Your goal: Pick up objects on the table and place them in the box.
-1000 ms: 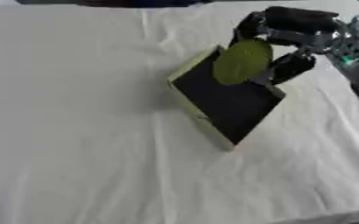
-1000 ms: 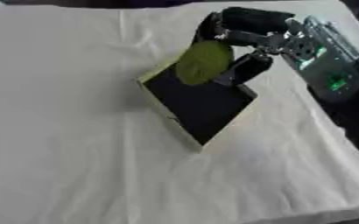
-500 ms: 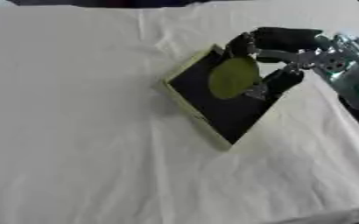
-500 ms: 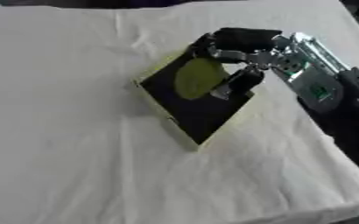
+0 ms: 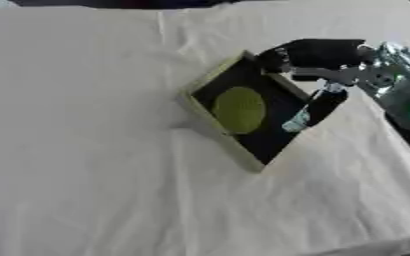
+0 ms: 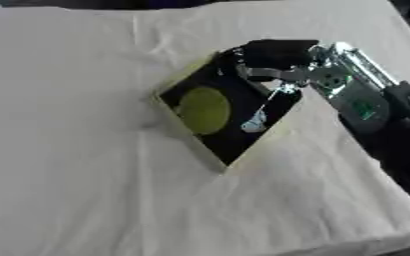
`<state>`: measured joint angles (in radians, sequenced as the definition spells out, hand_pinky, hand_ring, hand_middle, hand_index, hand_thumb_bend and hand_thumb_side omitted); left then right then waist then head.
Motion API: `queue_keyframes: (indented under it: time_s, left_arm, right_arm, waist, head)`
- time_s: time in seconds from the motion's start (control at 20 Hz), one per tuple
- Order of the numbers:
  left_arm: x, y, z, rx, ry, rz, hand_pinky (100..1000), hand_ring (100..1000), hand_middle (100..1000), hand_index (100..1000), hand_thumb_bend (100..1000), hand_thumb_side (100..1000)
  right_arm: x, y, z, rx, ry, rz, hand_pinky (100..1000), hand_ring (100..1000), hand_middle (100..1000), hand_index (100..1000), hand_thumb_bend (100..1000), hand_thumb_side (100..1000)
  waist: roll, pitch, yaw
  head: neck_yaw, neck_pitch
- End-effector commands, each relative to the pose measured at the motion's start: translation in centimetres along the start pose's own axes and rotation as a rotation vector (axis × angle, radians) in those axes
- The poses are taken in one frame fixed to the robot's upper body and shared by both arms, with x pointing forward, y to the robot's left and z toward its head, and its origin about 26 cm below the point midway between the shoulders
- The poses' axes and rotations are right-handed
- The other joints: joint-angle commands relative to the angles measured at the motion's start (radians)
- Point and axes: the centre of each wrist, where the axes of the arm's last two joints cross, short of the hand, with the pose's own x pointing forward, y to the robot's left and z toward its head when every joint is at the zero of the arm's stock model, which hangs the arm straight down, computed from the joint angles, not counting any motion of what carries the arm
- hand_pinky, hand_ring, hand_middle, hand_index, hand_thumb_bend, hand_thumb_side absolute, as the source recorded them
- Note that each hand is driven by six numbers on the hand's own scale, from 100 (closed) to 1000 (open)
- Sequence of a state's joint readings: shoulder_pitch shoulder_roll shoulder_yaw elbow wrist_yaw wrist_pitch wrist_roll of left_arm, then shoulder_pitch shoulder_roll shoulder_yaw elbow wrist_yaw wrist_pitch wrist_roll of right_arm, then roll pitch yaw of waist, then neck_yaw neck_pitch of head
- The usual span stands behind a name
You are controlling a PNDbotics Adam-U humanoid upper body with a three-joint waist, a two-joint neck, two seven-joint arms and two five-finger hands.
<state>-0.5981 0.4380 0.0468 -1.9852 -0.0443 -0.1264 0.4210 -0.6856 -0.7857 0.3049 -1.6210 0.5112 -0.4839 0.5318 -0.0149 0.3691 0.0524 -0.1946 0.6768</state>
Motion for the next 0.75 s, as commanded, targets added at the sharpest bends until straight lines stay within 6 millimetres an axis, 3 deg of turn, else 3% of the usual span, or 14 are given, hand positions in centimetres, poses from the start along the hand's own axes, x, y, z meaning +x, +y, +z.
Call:
queue_keyframes:
  time_s: [0.05,0.45,0.6,0.75]
  left_arm:
    - [0.5,0.3,-0.5,0.007,-0.026,-0.004,761,860,657,731,192,520]
    - [0.5,0.4,-0.4,0.009,-0.024,-0.007,762,865,657,731,192,519]
    - [0.4,0.5,-0.4,0.013,-0.023,-0.012,762,865,657,731,193,518]
    - [0.4,0.6,-0.4,0.016,-0.024,-0.019,762,864,657,731,195,514]
  right_arm:
    - [0.0,-1.9,1.3,-0.040,0.004,0.051,827,842,823,897,461,382]
    - [0.8,-4.8,3.0,-0.238,0.019,0.059,817,819,804,888,407,251]
    - [1.7,-6.6,4.5,-0.421,0.014,0.030,820,795,782,878,329,182]
    - [2.6,-8.0,5.9,-0.631,-0.006,-0.058,832,777,761,857,150,240]
  waist:
    - [0.001,-0.028,-0.003]
    - [0.001,-0.032,-0.008]
    - [0.002,-0.033,-0.012]
    - [0.002,-0.035,-0.018]
  head:
    - [0.003,0.005]
    - [0.013,0.005]
    - [0.020,0.007]
    - [0.029,0.009]
